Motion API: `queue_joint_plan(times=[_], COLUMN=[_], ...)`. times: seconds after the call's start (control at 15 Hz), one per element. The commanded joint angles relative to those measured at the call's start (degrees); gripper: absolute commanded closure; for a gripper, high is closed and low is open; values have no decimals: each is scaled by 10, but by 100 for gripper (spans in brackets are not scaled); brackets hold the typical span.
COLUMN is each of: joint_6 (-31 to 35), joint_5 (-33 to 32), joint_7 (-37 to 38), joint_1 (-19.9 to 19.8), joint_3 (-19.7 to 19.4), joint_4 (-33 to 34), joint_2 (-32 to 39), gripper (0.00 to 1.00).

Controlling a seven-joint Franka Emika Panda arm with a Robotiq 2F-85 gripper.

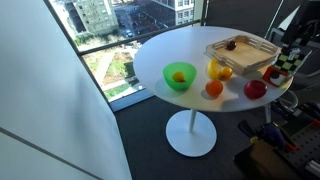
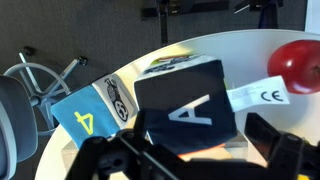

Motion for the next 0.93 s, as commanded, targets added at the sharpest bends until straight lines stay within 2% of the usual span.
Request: queue_joint_plan(times=[0.0, 0.87], joint_6=[11, 55], joint_5=[-18, -31], joint_7=[-15, -53], joint_1=[-12, -13], joint_3=[-8, -18], joint_4=[-12, -31], joint_2=[-14, -4], gripper=[0, 0])
